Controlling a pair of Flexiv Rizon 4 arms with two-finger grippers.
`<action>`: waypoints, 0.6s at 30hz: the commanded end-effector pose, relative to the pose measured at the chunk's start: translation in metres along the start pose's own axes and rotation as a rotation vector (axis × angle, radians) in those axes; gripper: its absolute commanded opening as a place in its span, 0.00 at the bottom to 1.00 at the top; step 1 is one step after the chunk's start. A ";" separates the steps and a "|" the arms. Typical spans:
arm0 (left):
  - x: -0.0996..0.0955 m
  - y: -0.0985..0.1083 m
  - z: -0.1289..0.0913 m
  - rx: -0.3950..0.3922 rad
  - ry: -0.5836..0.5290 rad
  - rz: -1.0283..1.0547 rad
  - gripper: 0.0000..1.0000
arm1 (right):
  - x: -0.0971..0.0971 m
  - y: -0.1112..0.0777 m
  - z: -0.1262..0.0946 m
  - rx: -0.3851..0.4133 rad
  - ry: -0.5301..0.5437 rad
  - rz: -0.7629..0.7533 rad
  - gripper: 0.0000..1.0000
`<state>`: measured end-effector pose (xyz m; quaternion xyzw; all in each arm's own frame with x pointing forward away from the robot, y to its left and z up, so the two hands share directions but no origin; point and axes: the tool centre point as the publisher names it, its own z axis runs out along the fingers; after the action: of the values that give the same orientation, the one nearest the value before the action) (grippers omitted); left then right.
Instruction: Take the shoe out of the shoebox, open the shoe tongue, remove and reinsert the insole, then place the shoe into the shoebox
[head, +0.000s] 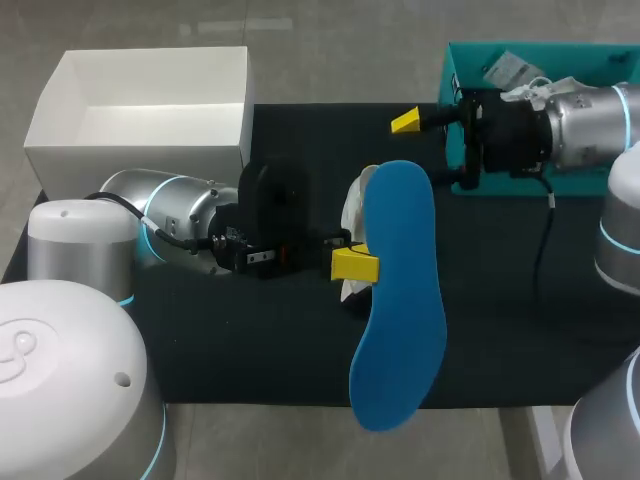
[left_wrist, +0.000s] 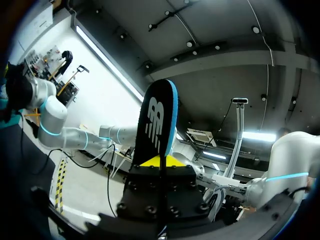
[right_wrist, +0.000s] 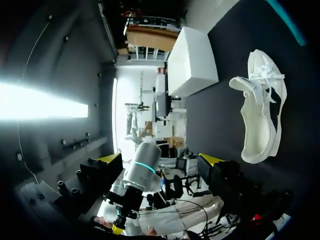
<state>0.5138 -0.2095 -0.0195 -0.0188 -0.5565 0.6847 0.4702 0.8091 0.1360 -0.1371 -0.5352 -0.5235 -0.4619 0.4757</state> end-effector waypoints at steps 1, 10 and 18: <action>0.000 0.000 0.000 0.001 0.000 0.000 0.00 | 0.006 0.008 -0.004 0.032 0.033 0.018 1.00; -0.020 0.010 -0.048 -0.310 -0.221 0.514 0.00 | 0.008 0.015 -0.009 -0.053 -0.055 -0.036 1.00; -0.033 -0.012 -0.080 -0.686 -0.221 0.851 0.00 | 0.005 0.014 -0.010 -0.087 -0.063 -0.032 1.00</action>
<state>0.5738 -0.1821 -0.0639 -0.1369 -0.6521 0.6970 0.2650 0.8288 0.1265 -0.1307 -0.5586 -0.5301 -0.4708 0.4305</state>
